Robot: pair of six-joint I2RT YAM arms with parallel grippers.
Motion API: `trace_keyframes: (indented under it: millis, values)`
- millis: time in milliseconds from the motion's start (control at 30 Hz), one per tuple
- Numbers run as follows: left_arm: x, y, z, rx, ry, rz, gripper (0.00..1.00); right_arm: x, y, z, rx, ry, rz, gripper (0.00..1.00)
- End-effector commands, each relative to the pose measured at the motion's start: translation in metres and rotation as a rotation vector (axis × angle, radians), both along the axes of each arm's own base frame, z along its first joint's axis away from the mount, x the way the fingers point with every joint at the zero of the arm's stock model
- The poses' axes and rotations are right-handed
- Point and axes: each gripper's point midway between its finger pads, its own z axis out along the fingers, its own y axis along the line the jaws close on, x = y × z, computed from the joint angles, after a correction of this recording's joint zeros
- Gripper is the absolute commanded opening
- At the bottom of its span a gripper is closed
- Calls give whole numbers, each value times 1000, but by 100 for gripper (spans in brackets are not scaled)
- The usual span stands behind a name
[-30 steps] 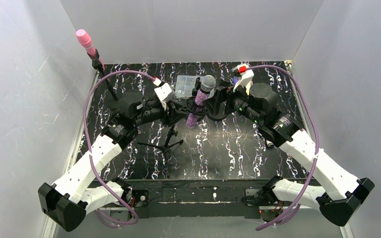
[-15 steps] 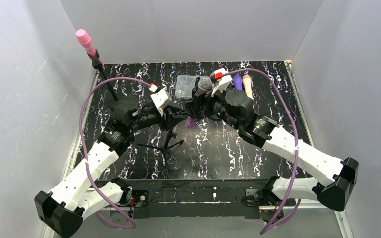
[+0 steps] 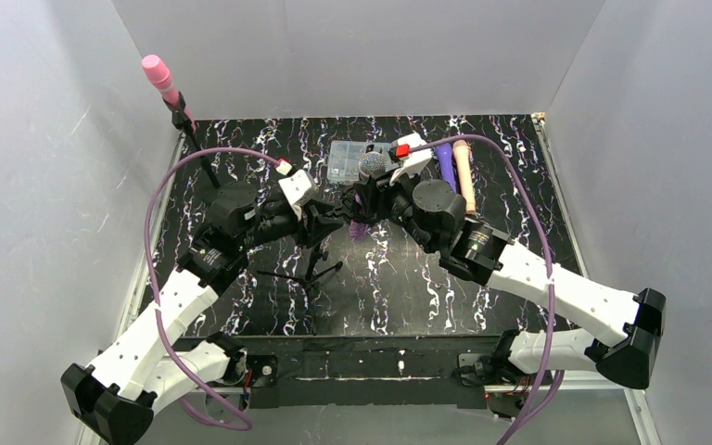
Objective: Remove the microphone from the stand
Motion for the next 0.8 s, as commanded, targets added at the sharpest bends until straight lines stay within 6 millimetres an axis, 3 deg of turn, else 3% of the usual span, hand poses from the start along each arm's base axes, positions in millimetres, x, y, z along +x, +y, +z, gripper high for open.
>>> trace_keyframes:
  millis: [0,133,367,533,767]
  values:
    - [5,-1,16,-16,-26,11,0,-9,8,57,107,-111,24,27]
    - [7,-4,21,-22,-23,9,5,-11,8,71,97,-130,20,19]
    - [13,-7,18,-23,-6,14,31,-16,13,85,98,-146,33,15]
    - [14,-9,13,-14,8,8,45,-14,13,72,78,-127,20,15]
    - [11,-15,13,-7,14,-39,55,-15,0,54,65,-96,-16,14]
